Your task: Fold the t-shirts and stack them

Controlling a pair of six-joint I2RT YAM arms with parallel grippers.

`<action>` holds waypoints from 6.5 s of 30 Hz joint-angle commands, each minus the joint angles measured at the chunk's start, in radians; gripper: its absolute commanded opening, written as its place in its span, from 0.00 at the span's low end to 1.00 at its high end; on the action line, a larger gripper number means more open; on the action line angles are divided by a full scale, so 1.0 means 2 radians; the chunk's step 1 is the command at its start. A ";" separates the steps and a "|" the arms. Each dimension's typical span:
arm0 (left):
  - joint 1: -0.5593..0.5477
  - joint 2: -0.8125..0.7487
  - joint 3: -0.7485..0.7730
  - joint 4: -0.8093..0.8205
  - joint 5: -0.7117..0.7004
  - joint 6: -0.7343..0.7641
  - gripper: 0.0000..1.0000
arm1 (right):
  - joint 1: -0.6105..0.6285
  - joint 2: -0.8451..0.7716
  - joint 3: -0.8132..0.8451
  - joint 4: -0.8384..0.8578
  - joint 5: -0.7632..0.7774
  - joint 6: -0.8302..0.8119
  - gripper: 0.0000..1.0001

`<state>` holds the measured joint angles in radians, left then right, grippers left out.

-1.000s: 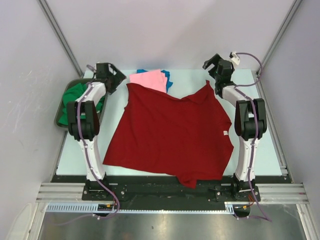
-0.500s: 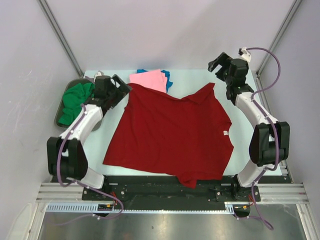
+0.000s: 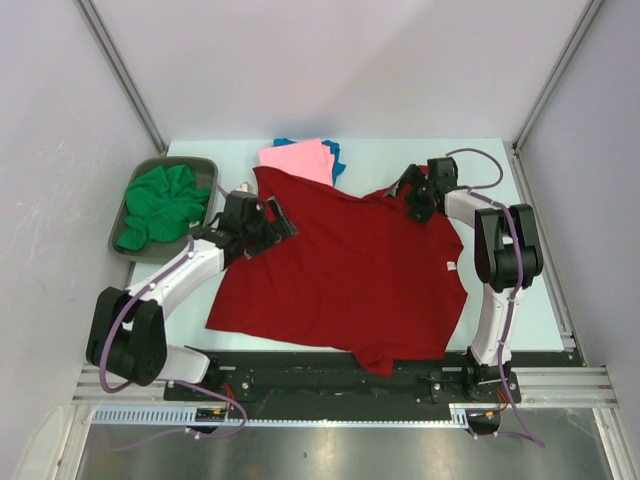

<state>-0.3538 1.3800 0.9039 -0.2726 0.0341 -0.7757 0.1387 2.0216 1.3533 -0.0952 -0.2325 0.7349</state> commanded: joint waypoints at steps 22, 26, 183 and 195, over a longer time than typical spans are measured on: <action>0.001 0.004 -0.035 0.025 -0.011 0.032 1.00 | -0.003 0.055 0.006 0.079 -0.001 0.045 0.53; 0.000 0.005 -0.038 0.026 -0.012 0.033 1.00 | -0.006 0.051 0.008 0.075 0.006 0.040 0.43; -0.411 0.083 -0.016 0.155 0.162 -0.062 1.00 | 0.290 -0.669 -0.309 -0.542 0.369 0.229 0.95; -0.442 0.219 0.074 0.153 0.149 -0.118 0.87 | 0.290 -0.713 -0.307 -0.551 0.428 0.277 0.95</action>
<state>-1.2255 1.7664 0.9966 0.0139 0.3435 -0.9474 0.7162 0.6216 0.7326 -1.1702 0.5308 1.2346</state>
